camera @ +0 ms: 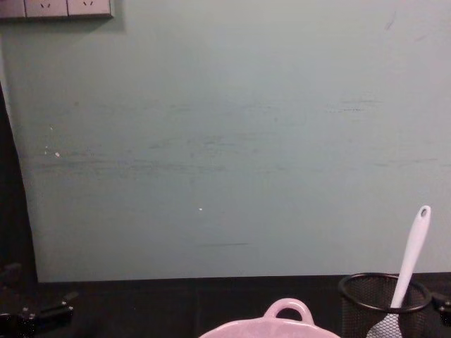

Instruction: Use the one hand to pick up the spoon and stir the clear water in the bowl.

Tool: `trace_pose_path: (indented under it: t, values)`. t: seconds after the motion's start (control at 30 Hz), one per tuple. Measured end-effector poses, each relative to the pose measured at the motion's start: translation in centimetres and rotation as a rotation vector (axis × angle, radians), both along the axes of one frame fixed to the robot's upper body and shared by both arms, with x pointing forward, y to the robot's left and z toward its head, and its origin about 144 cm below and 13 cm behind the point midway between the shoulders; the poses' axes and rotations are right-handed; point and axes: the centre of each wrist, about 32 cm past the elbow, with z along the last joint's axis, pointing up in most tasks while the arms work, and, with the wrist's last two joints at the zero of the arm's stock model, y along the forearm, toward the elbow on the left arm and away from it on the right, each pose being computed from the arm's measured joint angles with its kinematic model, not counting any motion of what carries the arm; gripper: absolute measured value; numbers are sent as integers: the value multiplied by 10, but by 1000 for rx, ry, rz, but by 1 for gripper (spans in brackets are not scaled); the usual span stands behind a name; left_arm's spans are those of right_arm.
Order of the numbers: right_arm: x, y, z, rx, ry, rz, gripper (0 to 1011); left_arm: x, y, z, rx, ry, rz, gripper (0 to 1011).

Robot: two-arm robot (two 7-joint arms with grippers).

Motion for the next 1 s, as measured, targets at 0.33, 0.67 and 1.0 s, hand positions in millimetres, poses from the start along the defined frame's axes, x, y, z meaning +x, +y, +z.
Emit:
trace_pose_path:
  t: [0.33,0.67,1.0]
  values:
    - [0,0,0,0,0,0,1002,0,0,0,0,0,0,1005]
    - [0,0,0,0,0,0,1002,0,0,0,0,0,0,1005]
    - [0,0,0,0,0,0,1002,0,0,0,0,0,0,1005]
